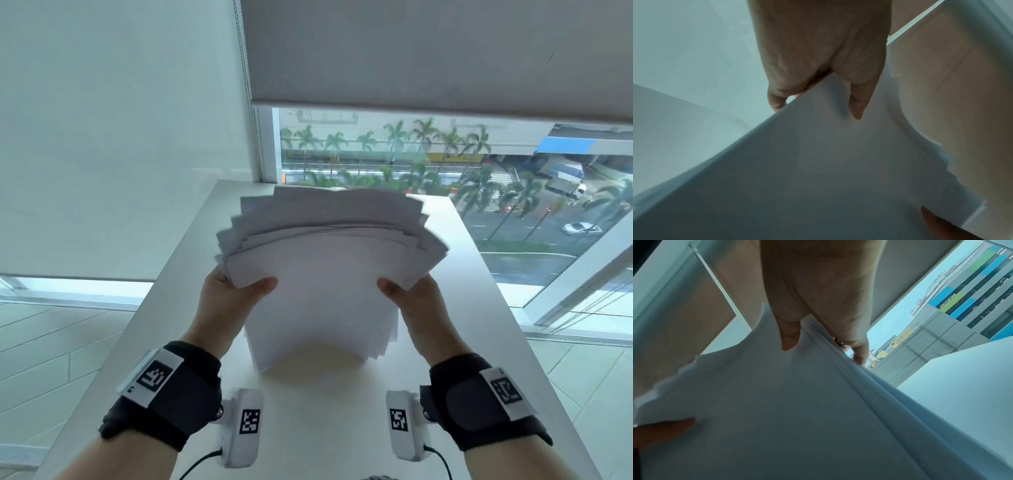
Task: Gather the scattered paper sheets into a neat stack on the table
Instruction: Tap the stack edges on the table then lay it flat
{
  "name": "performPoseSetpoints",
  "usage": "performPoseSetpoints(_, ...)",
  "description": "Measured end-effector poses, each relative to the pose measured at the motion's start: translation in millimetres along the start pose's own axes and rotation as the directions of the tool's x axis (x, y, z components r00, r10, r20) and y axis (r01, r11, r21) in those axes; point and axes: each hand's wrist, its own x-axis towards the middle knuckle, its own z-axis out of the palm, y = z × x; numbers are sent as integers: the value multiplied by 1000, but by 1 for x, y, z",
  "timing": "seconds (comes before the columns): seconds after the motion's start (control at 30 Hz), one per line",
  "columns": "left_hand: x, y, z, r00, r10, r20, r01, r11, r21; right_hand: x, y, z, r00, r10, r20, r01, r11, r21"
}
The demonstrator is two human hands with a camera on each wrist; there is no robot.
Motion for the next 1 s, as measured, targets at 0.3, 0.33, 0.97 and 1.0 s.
performPoseSetpoints(0.3,17,-20,-6,985,-147,92,147,989,11,9,25,4,989,128,74,-136,984,112)
performPoseSetpoints(0.33,18,-22,-7,982,-154,110,154,988,8,10,25,3,989,121,88,-132,982,137)
performPoseSetpoints(0.97,24,-21,-10,982,-106,158,116,992,-54,4,23,5,999,-33,7,31,972,234)
performPoseSetpoints(1.0,25,-20,-10,982,-92,164,101,994,-45,3,25,2,997,-63,32,53,966,254)
